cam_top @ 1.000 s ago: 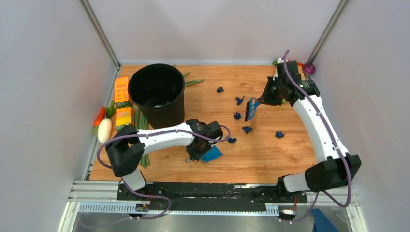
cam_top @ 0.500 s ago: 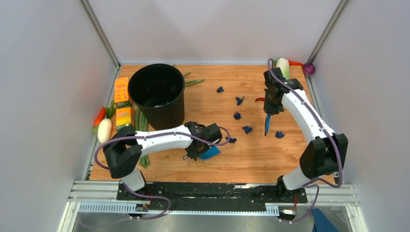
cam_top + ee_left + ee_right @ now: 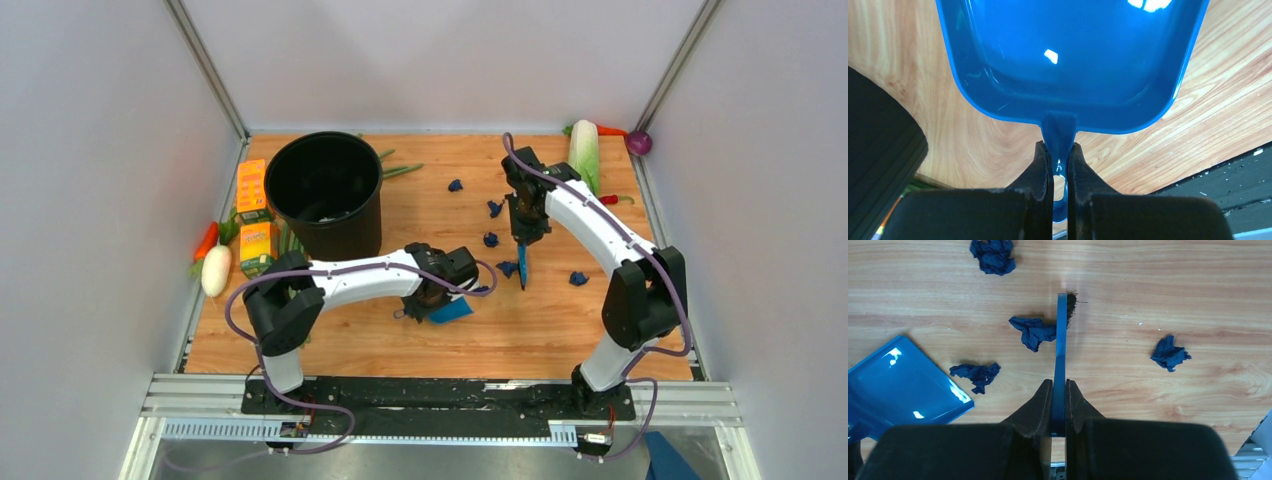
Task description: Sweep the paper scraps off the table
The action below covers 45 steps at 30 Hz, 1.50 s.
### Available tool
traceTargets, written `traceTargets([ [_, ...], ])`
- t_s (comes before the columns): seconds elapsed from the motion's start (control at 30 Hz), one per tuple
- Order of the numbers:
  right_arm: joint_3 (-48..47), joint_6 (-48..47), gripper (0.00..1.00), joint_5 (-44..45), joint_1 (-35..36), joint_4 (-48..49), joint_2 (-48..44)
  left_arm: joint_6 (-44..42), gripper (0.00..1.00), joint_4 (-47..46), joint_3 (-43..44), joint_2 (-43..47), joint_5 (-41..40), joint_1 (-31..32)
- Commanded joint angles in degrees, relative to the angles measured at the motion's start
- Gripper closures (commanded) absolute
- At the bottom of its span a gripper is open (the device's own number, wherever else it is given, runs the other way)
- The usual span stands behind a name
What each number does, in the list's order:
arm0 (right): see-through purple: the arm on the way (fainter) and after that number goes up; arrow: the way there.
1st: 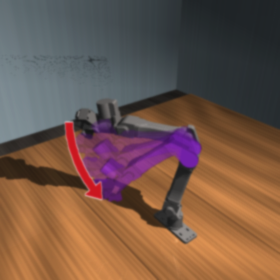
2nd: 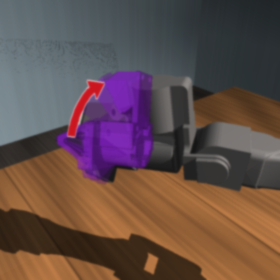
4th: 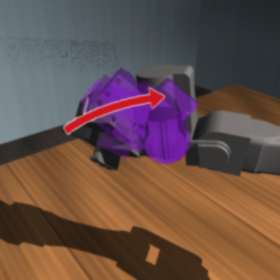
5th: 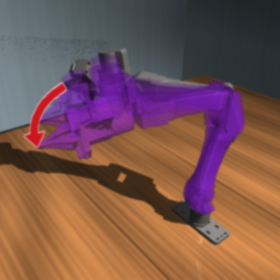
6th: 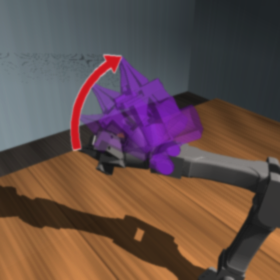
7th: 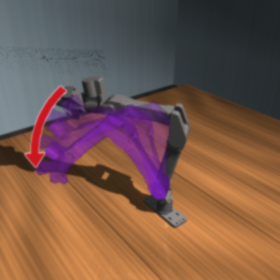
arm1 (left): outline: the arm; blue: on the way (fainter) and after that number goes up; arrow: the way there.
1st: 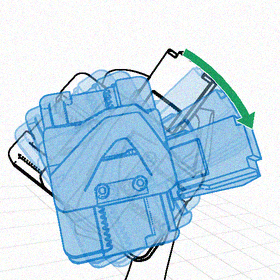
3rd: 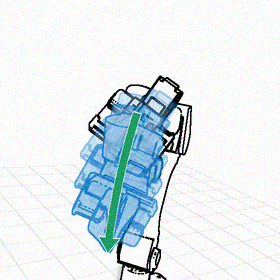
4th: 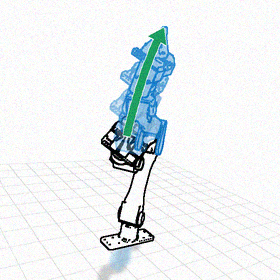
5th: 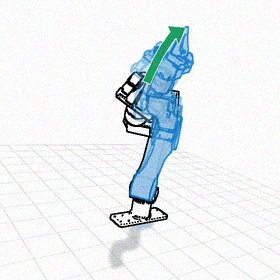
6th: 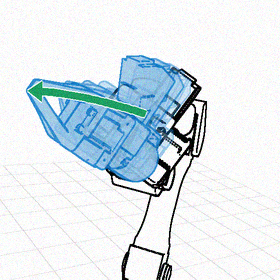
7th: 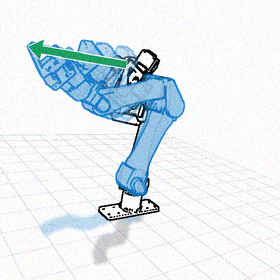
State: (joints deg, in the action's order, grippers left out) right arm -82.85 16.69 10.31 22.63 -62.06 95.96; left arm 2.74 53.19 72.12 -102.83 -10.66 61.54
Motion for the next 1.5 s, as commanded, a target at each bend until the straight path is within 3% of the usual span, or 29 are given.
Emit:
traceTargets([
  [0.0, -2.8, -2.1, 1.00, -4.4, 2.1, 0.2, 0.7, -2.7, 1.00, 1.0, 4.1, -1.2, -1.6, 0.4],
  [0.47, -0.7, -1.3, 1.00, -9.3, 3.9, 0.7, -1.2, -5.6, 1.00, 0.6, 8.1, -5.3, -1.0, 0.3],
  [0.77, 1.1, -1.4, 1.00, -19.2, 5.9, 5.5, -1.5, -6.0, 1.00, 0.4, 9.4, -6.2, -0.7, 0.1],
  [1.33, 0.7, -3.9, 1.00, -23.4, 6.5, 8.8, -2.4, -6.5, 1.00, -0.9, 8.7, -6.2, -2.5, -0.7],
  [1.47, -0.4, -3.6, 1.00, -20.1, 6.5, 5.6, -5.3, -6.4, 1.00, -0.8, 8.1, -6.1, -2.9, -0.9],
])
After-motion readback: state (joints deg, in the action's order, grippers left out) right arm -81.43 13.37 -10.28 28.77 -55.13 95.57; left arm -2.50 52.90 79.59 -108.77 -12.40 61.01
